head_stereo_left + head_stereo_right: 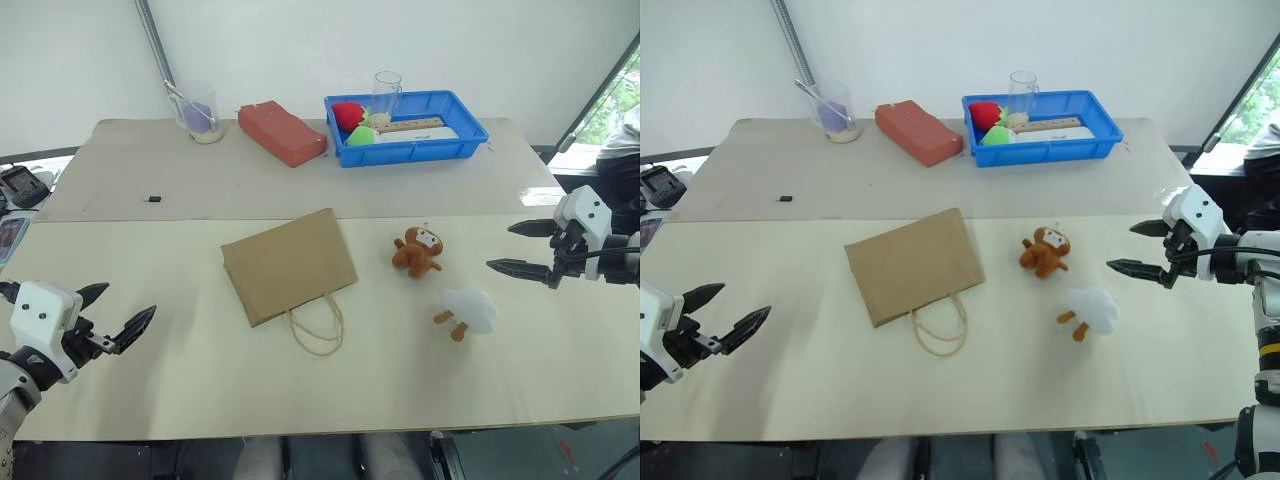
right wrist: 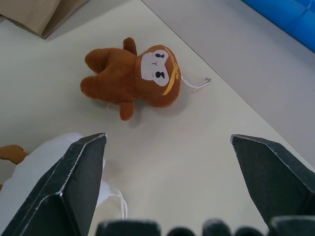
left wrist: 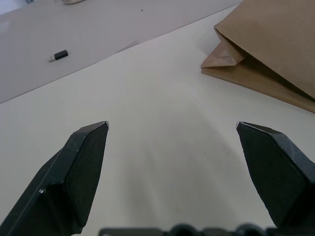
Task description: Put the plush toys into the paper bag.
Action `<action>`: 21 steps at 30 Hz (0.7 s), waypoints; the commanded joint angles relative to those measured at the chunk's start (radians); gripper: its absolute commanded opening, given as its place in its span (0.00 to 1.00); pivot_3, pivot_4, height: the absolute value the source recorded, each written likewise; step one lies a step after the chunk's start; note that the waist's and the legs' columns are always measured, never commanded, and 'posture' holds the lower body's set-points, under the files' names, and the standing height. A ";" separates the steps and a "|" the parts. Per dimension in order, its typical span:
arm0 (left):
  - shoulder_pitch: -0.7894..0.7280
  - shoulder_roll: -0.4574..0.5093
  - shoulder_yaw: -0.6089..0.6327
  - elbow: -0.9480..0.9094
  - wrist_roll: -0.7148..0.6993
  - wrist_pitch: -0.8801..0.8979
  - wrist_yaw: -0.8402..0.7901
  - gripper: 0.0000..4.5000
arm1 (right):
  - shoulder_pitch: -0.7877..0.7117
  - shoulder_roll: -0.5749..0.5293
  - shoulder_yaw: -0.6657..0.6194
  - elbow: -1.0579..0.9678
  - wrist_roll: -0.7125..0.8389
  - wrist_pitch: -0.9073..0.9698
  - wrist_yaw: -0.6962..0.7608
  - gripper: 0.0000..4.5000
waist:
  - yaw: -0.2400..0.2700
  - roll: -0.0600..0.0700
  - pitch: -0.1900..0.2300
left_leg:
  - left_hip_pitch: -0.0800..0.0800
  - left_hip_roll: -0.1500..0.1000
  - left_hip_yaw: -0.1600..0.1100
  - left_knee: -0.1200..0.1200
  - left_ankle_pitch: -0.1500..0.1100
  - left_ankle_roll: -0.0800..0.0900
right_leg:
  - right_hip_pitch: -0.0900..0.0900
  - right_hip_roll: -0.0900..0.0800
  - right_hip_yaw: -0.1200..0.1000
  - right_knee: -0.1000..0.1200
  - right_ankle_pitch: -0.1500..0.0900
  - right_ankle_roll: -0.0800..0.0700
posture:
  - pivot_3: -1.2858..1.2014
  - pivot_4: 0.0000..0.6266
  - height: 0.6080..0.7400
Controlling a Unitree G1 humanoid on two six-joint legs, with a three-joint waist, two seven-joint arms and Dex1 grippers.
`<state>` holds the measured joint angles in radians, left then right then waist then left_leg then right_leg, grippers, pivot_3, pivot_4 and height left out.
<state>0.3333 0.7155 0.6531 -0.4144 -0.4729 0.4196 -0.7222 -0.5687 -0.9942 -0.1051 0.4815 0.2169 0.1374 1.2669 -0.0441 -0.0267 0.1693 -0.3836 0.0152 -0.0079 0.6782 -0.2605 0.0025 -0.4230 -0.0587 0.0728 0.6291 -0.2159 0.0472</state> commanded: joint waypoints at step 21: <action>-0.503 0.149 -0.767 -0.012 0.218 -0.152 -0.287 0.99 | 0.341 -0.160 -0.184 -0.809 0.353 0.466 0.090 1.00 | 0.015 0.002 0.000 | 0.000 0.000 -0.001 0.001 -0.001 0.001 | 0.001 0.001 0.000 0.001 -0.001 0.001 | 0.52 0.24 1.00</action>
<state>-0.1516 0.8681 -0.0651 -0.4526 -0.3062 0.3224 -0.9854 -0.2375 -1.1361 -0.2346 -0.2455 0.5165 0.5507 1.3688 -0.0295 -0.0245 0.1694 -0.3841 0.0145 -0.0091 0.6792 -0.2610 0.0033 -0.4216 -0.0573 0.0726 0.6296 -0.2165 0.0477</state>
